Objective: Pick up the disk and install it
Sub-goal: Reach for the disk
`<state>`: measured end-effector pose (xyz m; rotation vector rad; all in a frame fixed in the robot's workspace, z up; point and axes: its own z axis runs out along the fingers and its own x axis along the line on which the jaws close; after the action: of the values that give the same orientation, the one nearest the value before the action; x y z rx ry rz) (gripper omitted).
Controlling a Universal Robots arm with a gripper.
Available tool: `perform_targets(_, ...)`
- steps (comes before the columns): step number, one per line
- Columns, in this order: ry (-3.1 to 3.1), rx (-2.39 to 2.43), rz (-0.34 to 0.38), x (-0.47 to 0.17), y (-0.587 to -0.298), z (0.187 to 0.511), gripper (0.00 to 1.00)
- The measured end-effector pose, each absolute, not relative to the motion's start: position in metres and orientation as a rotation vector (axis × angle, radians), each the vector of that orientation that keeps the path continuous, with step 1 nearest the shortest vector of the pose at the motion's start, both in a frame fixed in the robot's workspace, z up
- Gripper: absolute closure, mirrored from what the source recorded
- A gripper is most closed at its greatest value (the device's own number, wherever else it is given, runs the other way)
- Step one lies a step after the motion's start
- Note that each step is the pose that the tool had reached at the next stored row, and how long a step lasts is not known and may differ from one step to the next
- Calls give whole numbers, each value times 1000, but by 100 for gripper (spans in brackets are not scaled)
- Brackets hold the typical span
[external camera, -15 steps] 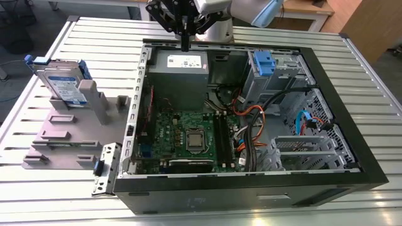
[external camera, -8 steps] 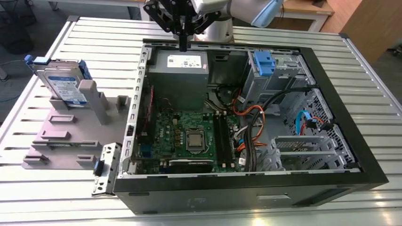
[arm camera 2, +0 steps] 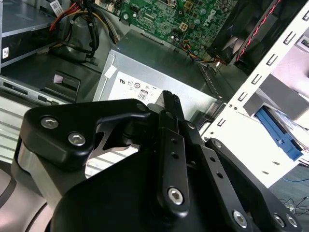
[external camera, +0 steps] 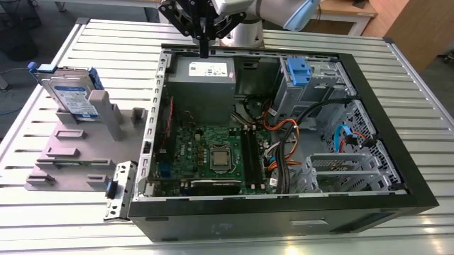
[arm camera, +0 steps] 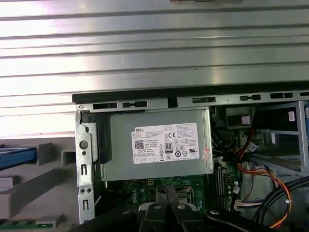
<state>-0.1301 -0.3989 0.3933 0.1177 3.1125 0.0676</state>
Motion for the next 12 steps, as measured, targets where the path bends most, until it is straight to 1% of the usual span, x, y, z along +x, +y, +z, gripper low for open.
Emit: perform_targets(12,3112,118,68,-133,-399,393,89)
